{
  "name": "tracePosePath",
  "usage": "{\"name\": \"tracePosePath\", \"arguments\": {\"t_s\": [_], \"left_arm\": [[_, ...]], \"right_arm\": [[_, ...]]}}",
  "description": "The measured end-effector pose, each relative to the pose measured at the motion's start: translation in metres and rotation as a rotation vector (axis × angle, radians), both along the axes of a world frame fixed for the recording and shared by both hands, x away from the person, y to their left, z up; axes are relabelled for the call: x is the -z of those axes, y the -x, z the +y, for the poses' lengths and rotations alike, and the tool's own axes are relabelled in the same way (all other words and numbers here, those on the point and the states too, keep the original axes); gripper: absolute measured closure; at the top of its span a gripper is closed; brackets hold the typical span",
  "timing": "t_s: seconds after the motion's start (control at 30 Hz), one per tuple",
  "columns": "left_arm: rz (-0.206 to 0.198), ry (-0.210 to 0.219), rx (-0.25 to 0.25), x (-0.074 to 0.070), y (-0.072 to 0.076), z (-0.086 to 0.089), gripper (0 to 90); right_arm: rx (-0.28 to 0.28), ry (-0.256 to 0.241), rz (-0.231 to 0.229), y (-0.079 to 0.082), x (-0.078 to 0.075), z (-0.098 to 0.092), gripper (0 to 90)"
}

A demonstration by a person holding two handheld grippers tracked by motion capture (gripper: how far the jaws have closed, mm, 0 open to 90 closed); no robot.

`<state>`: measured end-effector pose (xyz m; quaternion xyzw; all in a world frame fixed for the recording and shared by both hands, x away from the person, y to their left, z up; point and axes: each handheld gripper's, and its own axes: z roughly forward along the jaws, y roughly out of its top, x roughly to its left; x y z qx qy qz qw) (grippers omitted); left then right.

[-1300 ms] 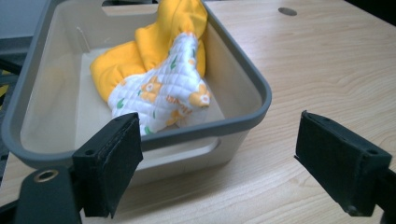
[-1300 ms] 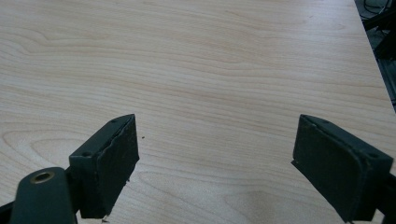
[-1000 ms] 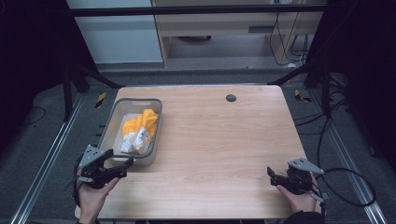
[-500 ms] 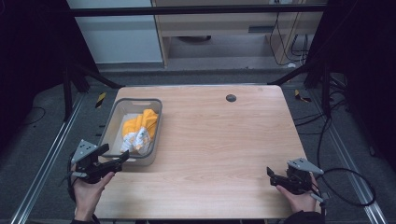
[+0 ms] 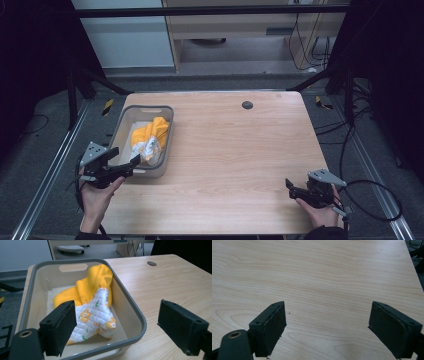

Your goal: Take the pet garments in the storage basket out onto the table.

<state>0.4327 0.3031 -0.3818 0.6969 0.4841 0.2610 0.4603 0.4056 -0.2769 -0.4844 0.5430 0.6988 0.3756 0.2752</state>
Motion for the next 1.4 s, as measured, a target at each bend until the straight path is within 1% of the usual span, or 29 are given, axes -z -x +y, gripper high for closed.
{"name": "tracePosePath", "arguments": {"t_s": [0.27,0.53,0.67,0.77,0.83,1.07,1.1,1.27,1.3,1.4], "left_arm": [[-0.006,-0.009,0.006,-0.006,-0.01,-0.003,15.1],[-0.002,-0.017,0.008,-0.009,-0.021,-0.005,15.6],[0.012,-0.011,0.007,-0.008,-0.03,-0.006,16.4],[0.015,-0.014,0.01,-0.008,-0.032,-0.007,16.8],[0.02,-0.023,0.011,-0.007,-0.037,-0.009,17.1],[0.035,-0.027,0.014,-0.007,-0.047,-0.01,18.1],[0.043,-0.042,0.018,-0.007,-0.051,-0.011,18.1],[0.062,-0.059,0.02,-0.006,-0.058,-0.011,19.0],[0.073,-0.074,0.018,-0.006,-0.062,-0.012,19.2],[0.08,-0.081,0.016,-0.006,-0.065,-0.012,19.6]], "right_arm": [[-0.007,0.012,-0.004,-0.001,0.0,0.0,14.1],[-0.006,0.003,-0.005,-0.001,-0.001,-0.001,14.7],[-0.005,-0.003,-0.006,-0.001,-0.001,-0.002,15.0],[-0.007,0.001,-0.007,-0.001,0.0,-0.002,15.3],[-0.008,0.003,-0.006,-0.002,0.0,-0.002,15.3],[-0.009,0.002,-0.006,-0.002,0.0,-0.002,15.5],[-0.009,0.001,-0.006,-0.002,0.0,-0.002,15.5],[-0.011,0.002,-0.007,-0.002,0.0,-0.002,15.9],[-0.012,0.002,-0.006,-0.003,0.0,-0.002,16.0],[-0.013,0.002,-0.005,-0.003,0.0,-0.002,16.1]]}}
